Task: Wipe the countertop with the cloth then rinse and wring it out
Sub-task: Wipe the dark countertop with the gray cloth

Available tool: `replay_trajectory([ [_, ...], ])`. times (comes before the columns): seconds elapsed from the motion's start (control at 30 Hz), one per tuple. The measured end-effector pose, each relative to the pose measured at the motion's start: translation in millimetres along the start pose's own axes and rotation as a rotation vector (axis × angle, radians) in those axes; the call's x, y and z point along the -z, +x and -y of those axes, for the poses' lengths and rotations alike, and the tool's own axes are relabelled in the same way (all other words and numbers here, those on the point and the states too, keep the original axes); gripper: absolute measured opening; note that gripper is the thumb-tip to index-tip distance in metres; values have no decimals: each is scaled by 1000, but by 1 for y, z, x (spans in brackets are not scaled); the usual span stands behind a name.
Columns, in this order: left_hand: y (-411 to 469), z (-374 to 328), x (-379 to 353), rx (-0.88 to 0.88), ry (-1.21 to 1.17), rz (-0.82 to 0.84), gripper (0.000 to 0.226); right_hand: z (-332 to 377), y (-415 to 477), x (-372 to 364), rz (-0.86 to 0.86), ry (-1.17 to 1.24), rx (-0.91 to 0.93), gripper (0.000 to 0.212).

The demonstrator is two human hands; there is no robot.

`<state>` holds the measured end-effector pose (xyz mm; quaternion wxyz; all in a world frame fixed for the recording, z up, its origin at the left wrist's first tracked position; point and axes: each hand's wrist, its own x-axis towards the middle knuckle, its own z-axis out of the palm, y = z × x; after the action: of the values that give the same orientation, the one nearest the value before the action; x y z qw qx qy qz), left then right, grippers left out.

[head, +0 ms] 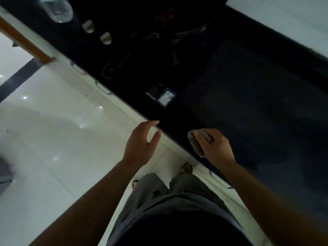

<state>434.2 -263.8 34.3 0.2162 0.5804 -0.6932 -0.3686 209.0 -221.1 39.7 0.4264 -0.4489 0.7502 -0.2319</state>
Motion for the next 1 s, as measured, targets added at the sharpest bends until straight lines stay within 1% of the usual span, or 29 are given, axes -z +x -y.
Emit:
replay_trajectory([
  [0.07, -30, 11, 22, 92, -88, -91, 40, 18, -15, -19, 79, 156, -48, 16],
  [0.13, -60, 23, 46, 184, -175, -171, 26, 35, -31, -40, 161, 225, -69, 15],
  [0.2, -89, 36, 67, 278, -256, -232, 17, 53, -45, -62, 232, 238, -42, 18],
  [0.3, -131, 58, 95, 393, -356, -261, 16, 75, -60, -96, 287, 207, 2, 17],
  [0.37, -157, 74, 111, 439, -396, -273, 16, 88, -66, -119, 307, 157, 56, 22],
  [0.43, -182, 91, 130, 477, -417, -331, 14, 103, -74, -142, 333, 149, 89, 27],
  [0.53, -217, 115, 161, 519, -394, -426, 21, 129, -90, -177, 391, 84, 166, 36],
  [0.57, -228, 122, 170, 531, -388, -458, 26, 134, -93, -188, 418, 60, 187, 31],
  [0.63, -249, 135, 185, 565, -397, -532, 35, 147, -100, -208, 472, 24, 216, 14],
  [0.67, -258, 141, 190, 589, -408, -565, 38, 155, -104, -216, 493, 11, 233, 12],
  [0.77, -277, 156, 199, 657, -428, -639, 39, 169, -106, -238, 534, -30, 273, 11],
  [0.87, -277, 171, 209, 688, -437, -694, 39, 185, -100, -262, 526, -74, 309, 6],
  [1.0, -254, 198, 235, 711, -439, -688, 36, 214, -79, -307, 531, -73, 309, 7],
])
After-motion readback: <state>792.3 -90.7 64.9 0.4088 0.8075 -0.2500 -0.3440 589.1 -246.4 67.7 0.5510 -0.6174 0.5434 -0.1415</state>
